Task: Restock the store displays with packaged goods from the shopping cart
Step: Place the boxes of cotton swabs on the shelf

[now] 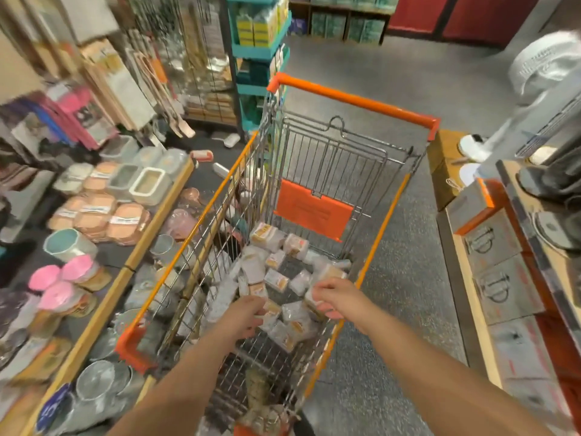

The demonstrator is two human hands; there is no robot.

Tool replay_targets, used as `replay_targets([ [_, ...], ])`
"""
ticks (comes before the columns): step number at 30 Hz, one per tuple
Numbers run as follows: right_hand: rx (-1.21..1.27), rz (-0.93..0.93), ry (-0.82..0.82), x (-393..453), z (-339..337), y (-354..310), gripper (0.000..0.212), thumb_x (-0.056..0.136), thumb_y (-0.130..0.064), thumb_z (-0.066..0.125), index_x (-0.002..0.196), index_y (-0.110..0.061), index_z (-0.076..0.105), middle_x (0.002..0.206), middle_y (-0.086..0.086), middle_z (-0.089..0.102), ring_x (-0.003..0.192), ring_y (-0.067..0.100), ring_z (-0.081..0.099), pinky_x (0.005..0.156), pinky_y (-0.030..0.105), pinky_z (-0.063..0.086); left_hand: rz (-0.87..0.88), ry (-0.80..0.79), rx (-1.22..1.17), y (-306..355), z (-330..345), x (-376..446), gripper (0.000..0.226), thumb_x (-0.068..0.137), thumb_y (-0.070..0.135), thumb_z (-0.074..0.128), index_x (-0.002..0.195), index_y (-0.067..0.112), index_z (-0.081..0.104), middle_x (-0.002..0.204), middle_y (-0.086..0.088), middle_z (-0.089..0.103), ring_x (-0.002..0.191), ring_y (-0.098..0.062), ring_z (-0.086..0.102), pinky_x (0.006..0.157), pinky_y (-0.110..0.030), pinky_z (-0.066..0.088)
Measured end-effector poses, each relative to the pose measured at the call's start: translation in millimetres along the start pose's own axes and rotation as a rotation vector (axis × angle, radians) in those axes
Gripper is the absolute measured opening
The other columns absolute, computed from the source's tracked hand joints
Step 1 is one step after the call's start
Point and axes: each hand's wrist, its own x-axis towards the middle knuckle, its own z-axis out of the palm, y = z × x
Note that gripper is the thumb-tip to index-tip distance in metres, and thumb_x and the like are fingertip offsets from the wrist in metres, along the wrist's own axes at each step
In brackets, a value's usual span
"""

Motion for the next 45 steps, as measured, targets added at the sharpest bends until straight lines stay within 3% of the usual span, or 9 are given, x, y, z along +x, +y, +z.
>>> replay_targets([
  [8, 0.385, 0.236, 0.198, 143.6, 44.3, -24.3, 0.008, 0.094, -0.016, 0.064, 0.088, -0.016, 0.059, 0.078, 0.005, 0.055, 0.066, 0.015, 0.050, 0.056, 0.027, 0.039, -0.314, 0.043, -0.074, -2.6, -40.6, 127.8, 0.031, 0.095, 0.033, 0.064, 0.113, 0.008, 0.065, 0.086, -0.007, 0.061, 0.069, -0.019, 0.053, 0.074, -0.031, 0.047],
  [12, 0.529, 0.444, 0.274, 201.7, 36.3, 2.3, 0.021, 0.093, -0.034, 0.067, 0.094, -0.014, 0.060, 0.091, 0.009, 0.059, 0.078, 0.022, 0.055, 0.067, 0.032, 0.044, -0.360, -0.053, -0.241, -17.1, -24.3, 163.5, 0.036, 0.103, 0.033, 0.048, 0.129, 0.009, 0.057, 0.107, -0.011, 0.064, 0.109, -0.031, 0.061, 0.104, -0.046, 0.045],
  [18, -0.151, 0.326, 0.502, 279.0, -20.4, 42.3, 0.060, 0.072, -0.052, 0.079, 0.112, -0.016, 0.054, 0.113, 0.008, 0.055, 0.096, 0.025, 0.054, 0.068, 0.032, 0.049, -0.393, -0.078, -0.305, -35.8, 22.8, 202.3, 0.018, 0.103, 0.027, 0.047, 0.101, 0.014, 0.059, 0.087, -0.005, 0.064, 0.073, -0.016, 0.058, 0.060, -0.026, 0.040],
  [22, -0.591, 0.340, 0.415, 296.9, -7.4, 84.1, 0.113, 0.072, -0.070, 0.071, 0.153, -0.010, 0.020, 0.158, 0.018, 0.021, 0.146, 0.034, 0.020, 0.117, 0.043, 0.020, -0.338, -0.192, -0.229, -62.7, 37.7, 211.7, 0.033, 0.102, 0.047, 0.042, 0.110, 0.023, 0.063, 0.107, -0.003, 0.070, 0.097, -0.020, 0.065, 0.085, -0.036, 0.048],
  [31, -0.844, 0.361, 0.186, 315.6, -13.7, 88.0, 0.137, 0.062, -0.074, 0.074, 0.155, -0.026, -0.014, 0.163, 0.009, 0.004, 0.149, 0.033, 0.005, 0.114, 0.055, 0.015, -0.311, -0.184, -0.206, -65.7, 24.8, 236.5, 0.032, 0.101, 0.045, 0.044, 0.110, 0.020, 0.061, 0.116, -0.006, 0.067, 0.106, -0.022, 0.063, 0.089, -0.037, 0.048],
  [35, -0.881, 0.306, 0.271, 314.2, -20.4, 91.2, 0.124, 0.055, -0.068, 0.080, 0.152, -0.021, 0.018, 0.154, 0.010, 0.031, 0.141, 0.032, 0.030, 0.110, 0.049, 0.028, -0.247, -0.212, -0.165, -56.9, 30.7, 242.8, 0.032, 0.102, 0.046, 0.038, 0.114, 0.024, 0.059, 0.118, -0.003, 0.067, 0.105, -0.018, 0.065, 0.088, -0.035, 0.049],
  [38, -0.327, 0.224, 0.382, 316.1, -18.0, 84.5, 0.090, 0.057, -0.059, 0.081, 0.132, -0.021, 0.049, 0.127, 0.009, 0.058, 0.114, 0.029, 0.057, 0.090, 0.040, 0.047, -0.158, -0.198, -0.213, -44.2, 25.1, 244.5, 0.037, 0.102, 0.045, 0.039, 0.128, 0.022, 0.053, 0.120, 0.000, 0.066, 0.107, -0.016, 0.065, 0.089, -0.031, 0.051],
  [42, 0.578, 0.145, 0.144, 312.5, 5.7, 42.5, 0.025, 0.090, -0.043, 0.060, 0.099, -0.020, 0.063, 0.082, 0.002, 0.073, 0.070, 0.016, 0.072, 0.071, 0.033, 0.049, -0.077, -0.124, -0.332, -26.0, 11.2, 250.6, 0.025, 0.101, 0.040, 0.043, 0.120, 0.027, 0.054, 0.125, 0.001, 0.061, 0.112, -0.015, 0.060, 0.093, -0.032, 0.048],
  [45, 0.745, 0.251, -0.055, 310.3, 35.3, 22.2, 0.049, 0.096, -0.050, 0.040, 0.086, -0.017, 0.075, 0.082, 0.009, 0.075, 0.072, 0.023, 0.073, 0.078, 0.038, 0.050, -0.045, -0.133, -0.383, -14.9, 6.7, 251.4, 0.023, 0.101, 0.033, 0.047, 0.122, 0.027, 0.051, 0.122, 0.006, 0.060, 0.107, -0.004, 0.060, 0.083, -0.022, 0.048],
])
